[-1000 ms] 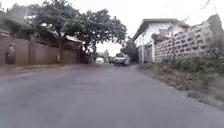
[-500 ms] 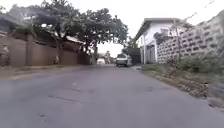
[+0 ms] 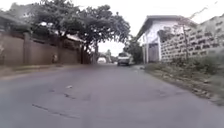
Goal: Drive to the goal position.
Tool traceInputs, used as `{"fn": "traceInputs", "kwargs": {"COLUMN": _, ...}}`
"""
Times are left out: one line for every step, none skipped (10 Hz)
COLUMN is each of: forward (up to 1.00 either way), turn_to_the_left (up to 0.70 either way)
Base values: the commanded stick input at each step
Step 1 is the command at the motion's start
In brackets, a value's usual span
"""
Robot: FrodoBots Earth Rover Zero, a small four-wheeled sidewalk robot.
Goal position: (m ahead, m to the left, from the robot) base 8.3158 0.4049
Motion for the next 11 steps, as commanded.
{"fn": "traceInputs", "kwargs": {"forward": 1.0, "turn_to_the_left": 0.0}}
{"fn": "traceInputs", "kwargs": {"forward": 1.0, "turn_to_the_left": 0.0}}
{"fn": "traceInputs", "kwargs": {"forward": 1.0, "turn_to_the_left": 0.0}}
{"fn": "traceInputs", "kwargs": {"forward": 1.0, "turn_to_the_left": 0.0}}
{"fn": "traceInputs", "kwargs": {"forward": 1.0, "turn_to_the_left": 0.0}}
{"fn": "traceInputs", "kwargs": {"forward": 1.0, "turn_to_the_left": 0.0}}
{"fn": "traceInputs", "kwargs": {"forward": 1.0, "turn_to_the_left": 0.0}}
{"fn": "traceInputs", "kwargs": {"forward": 1.0, "turn_to_the_left": 0.0}}
{"fn": "traceInputs", "kwargs": {"forward": 1.0, "turn_to_the_left": 0.0}}
{"fn": "traceInputs", "kwargs": {"forward": 1.0, "turn_to_the_left": 0.0}}
{"fn": "traceInputs", "kwargs": {"forward": 1.0, "turn_to_the_left": 0.0}}
